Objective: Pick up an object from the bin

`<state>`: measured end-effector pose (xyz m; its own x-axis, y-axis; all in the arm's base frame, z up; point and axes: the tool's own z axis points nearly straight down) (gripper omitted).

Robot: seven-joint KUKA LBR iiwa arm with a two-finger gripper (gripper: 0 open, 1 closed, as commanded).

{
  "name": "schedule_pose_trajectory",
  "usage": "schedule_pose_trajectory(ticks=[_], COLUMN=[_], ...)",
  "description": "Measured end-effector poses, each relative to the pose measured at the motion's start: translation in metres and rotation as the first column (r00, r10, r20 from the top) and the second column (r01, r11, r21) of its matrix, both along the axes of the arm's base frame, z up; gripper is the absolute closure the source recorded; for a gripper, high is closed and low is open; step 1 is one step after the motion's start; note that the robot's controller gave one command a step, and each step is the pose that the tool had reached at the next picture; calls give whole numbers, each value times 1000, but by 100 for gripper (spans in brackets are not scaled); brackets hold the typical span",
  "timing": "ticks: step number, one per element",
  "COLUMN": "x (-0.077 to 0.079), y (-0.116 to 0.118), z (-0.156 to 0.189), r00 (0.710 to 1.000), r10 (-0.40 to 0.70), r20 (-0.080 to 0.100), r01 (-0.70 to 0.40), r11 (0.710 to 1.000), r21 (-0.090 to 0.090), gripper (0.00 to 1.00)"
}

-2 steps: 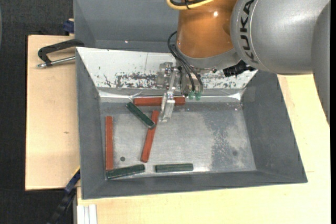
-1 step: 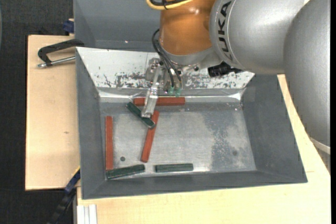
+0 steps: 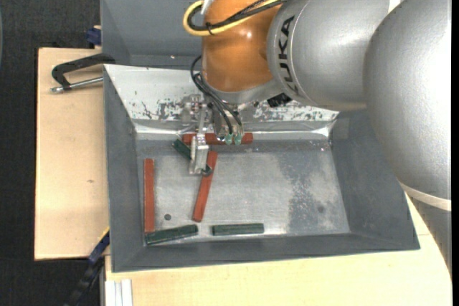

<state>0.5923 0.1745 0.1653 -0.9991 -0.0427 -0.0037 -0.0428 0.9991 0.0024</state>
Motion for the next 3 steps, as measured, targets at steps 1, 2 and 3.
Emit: schedule_pose_trajectory(ticks=[1, 2, 3], x=[0, -20, -16], y=[-45, -63, -63], z=[-38, -75, -87], r00=[998, 1000, 1000], r10=[-61, -26, 16], r20=[-2, -1, 0], r01=[61, 26, -16], r11=[998, 1000, 1000], r21=[2, -7, 3], gripper=[0, 0, 0])
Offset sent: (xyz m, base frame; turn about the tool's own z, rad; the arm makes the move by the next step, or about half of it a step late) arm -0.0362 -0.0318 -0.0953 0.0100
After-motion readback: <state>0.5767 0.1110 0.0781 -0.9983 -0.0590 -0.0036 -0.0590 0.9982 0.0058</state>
